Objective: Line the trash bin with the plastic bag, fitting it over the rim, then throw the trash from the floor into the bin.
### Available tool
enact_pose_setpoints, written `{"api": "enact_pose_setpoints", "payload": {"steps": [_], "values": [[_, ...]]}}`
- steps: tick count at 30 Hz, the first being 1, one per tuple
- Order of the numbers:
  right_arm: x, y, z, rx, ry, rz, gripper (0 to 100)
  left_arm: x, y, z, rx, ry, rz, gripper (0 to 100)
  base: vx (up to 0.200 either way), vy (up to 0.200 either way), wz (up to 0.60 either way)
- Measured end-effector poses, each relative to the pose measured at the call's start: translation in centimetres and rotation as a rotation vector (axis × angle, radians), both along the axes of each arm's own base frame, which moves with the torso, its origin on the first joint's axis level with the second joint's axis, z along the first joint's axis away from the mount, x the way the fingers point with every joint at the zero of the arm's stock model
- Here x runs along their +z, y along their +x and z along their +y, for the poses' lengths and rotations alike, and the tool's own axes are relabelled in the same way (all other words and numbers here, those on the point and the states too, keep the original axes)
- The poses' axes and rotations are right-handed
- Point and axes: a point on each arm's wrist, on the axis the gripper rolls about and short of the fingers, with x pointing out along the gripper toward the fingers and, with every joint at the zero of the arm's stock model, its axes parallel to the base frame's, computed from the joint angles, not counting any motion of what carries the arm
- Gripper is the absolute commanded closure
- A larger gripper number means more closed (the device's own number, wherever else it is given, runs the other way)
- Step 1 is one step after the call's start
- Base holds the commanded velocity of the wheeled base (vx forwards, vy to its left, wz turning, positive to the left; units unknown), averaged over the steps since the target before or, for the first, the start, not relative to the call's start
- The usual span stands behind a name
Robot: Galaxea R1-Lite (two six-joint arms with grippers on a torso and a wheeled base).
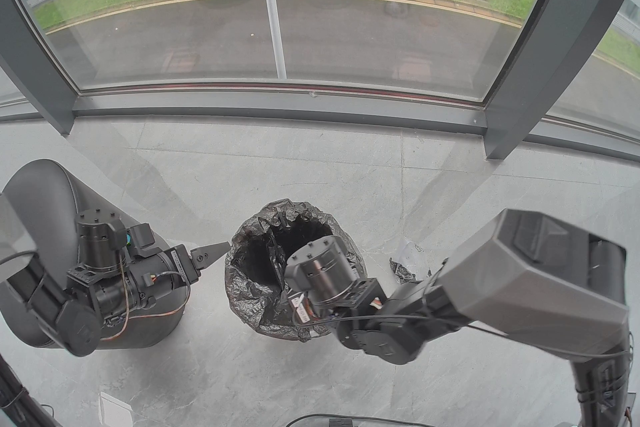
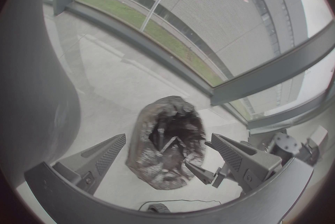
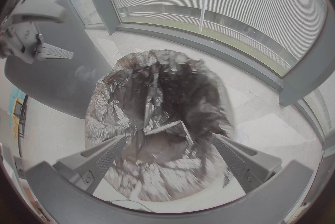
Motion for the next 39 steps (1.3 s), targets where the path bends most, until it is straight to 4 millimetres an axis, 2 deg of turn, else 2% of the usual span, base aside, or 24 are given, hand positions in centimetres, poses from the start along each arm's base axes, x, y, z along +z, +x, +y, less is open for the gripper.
{"api": "enact_pose_setpoints", "payload": {"steps": [5, 8, 13, 17, 22, 27, 33, 39], "values": [[3.2, -1.5, -4.3, -0.058, 0.046, 0.028, 0, 3.3, -4.7, -1.5, -0.123, -0.032, -0.104, 0, 0.000, 0.000, 0.00], [4.8, -2.2, -6.2, -0.083, 0.089, 0.033, 0, 5.1, -7.6, -1.8, -0.217, -0.060, -0.150, 0, 0.000, 0.000, 0.00], [6.5, -3.1, -7.9, -0.111, 0.149, 0.032, 0, 7.5, -12.2, -1.3, -0.348, -0.096, -0.188, 0, 0.000, 0.000, 0.00], [7.3, -3.7, -8.8, -0.119, 0.189, 0.024, 0, 8.3, -15.8, -0.3, -0.412, -0.097, -0.142, 0, 0.000, 0.000, 0.00], [7.6, -3.7, -10.1, -0.142, 0.232, 0.013, 0, 8.6, -20.1, 1.6, -0.445, -0.087, -0.076, 0, 0.000, 0.000, 0.00], [7.5, -2.5, -12.4, -0.192, 0.283, -0.001, 0, 8.8, -23.8, 3.7, -0.410, -0.093, -0.121, 0, 0.000, 0.000, 0.00], [6.8, -2.4, -14.3, -0.221, 0.323, -0.027, 0, 8.2, -26.9, 5.2, -0.308, -0.045, -0.224, 0, 0.000, 0.000, 0.00], [6.3, -2.6, -15.1, -0.225, 0.342, -0.047, 0, 6.2, -29.4, 5.8, -0.198, 0.040, -0.325, 0, 0.000, 0.000, 0.00]]}}
